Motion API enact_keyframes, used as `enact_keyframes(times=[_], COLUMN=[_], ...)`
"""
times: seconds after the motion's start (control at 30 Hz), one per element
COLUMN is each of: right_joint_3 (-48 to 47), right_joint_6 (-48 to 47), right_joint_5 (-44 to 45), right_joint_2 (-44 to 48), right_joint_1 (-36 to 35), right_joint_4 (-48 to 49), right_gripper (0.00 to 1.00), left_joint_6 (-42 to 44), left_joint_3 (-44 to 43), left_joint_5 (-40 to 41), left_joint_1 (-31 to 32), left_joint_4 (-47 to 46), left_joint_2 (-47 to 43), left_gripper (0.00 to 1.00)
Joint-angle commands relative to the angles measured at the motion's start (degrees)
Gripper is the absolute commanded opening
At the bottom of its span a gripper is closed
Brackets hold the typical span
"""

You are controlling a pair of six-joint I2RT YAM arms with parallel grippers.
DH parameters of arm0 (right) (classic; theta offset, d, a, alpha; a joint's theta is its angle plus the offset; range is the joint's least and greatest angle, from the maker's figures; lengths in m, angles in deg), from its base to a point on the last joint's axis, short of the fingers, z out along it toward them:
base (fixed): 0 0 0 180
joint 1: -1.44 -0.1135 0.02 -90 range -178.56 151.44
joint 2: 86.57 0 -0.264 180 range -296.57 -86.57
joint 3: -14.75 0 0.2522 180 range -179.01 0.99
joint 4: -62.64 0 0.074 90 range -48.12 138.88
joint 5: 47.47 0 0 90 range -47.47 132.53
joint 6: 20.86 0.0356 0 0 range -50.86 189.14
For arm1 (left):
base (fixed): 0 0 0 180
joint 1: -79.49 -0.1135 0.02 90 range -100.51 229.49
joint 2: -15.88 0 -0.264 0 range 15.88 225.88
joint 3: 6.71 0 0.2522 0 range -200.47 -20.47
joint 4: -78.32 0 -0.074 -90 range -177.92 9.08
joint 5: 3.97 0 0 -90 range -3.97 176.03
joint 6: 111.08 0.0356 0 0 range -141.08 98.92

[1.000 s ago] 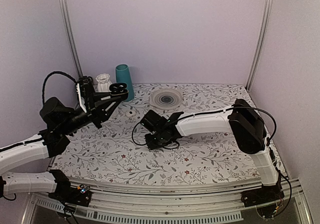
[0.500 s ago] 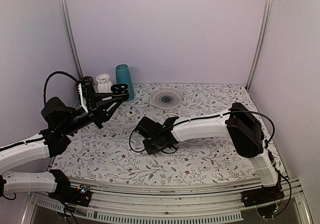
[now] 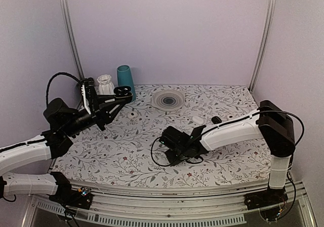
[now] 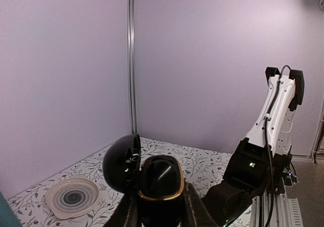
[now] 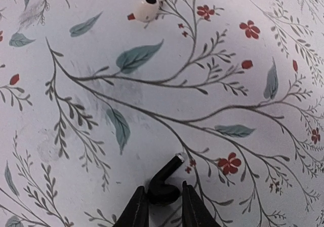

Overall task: Insert the wireless bluetooth earbuds into the charging case
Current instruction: Move the right earbud to the center of the board.

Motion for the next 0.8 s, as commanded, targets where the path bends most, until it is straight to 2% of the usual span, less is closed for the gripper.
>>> enact_keyframes(times=[0.0, 0.13, 0.27, 0.47, 0.63, 0.77], right_joint_3=[7.31, 9.16, 8.80, 9.45, 9.67, 10.72], right_joint_6=[-1.92, -0.86, 2.80, 12.52, 19.16, 20.55], right_joint_5=[-0.59, -1.67, -4.56, -10.42, -10.98, -17.01], right_joint_2=[6.40, 8.56, 10.81, 13.96, 13.79, 14.44], right_joint_1=[-0.12, -0.05, 0.35, 2.50, 4.17, 4.19], right_joint_4=[2.00, 0.81, -0.18, 0.70, 0.92, 8.56], right_gripper=[0.31, 0.43, 0.50, 0.51, 0.51, 0.49], left_joint_6=[-0.77, -1.00, -1.00, -0.66, -0.48, -0.35], left_joint_3=[-0.78, -0.95, -0.96, -0.70, -0.74, -0.93], left_joint_5=[-0.50, -0.82, -0.87, -0.78, -0.88, -0.91], left_joint_1=[-0.65, -0.69, -0.66, -0.65, -0.65, -0.65], left_joint_4=[-1.55, -2.11, -2.20, -1.89, -1.89, -1.76], left_joint_2=[0.89, 1.71, 1.72, 1.45, 1.36, 1.31], left_gripper=[0.00, 0.00, 0.00, 0.00, 0.00, 0.00])
